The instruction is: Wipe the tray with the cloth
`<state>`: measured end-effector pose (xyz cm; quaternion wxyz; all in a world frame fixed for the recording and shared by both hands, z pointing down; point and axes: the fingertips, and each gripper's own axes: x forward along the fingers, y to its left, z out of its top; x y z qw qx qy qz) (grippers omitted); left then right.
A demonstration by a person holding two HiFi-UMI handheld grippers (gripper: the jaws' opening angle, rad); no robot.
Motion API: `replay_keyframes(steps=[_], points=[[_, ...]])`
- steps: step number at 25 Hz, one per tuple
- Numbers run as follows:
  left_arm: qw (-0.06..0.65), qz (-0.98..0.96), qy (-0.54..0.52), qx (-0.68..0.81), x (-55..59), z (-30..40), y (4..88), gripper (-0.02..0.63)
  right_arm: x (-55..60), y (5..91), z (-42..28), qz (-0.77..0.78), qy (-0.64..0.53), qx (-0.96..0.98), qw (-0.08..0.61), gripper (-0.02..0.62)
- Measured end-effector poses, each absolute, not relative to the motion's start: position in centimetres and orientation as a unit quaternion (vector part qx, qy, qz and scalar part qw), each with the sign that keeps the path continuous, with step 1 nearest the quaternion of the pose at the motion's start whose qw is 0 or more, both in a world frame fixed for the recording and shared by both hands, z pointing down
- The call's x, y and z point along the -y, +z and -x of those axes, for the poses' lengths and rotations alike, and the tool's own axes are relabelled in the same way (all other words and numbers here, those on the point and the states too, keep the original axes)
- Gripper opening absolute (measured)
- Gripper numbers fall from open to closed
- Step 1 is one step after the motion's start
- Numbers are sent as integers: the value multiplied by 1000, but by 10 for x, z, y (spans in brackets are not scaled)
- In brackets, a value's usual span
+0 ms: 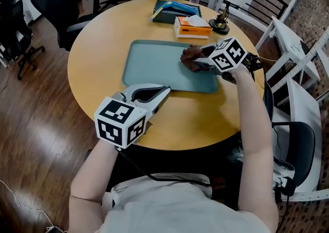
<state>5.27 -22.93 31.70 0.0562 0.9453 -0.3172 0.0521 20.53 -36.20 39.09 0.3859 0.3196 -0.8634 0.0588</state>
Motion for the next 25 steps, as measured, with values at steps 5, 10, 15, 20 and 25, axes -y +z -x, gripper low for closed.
replay_keyframes(steps=[5,10,15,20,25], points=[[71,-943,43,323,232,-50,320,2,316,392,-192,-270,55,883,381,161],[72,-941,40,329,233,-46,320,2,287,391,-176,-232,38,894,382,162],[74,-939,37,333,243,-55,333,2,286,397,-184,-224,18,891,396,163],[79,-938,47,335,231,-55,334,2,266,390,-168,-209,13,898,388,163],[73,-935,52,343,230,-45,330,2,269,387,-139,-175,-6,905,387,163]])
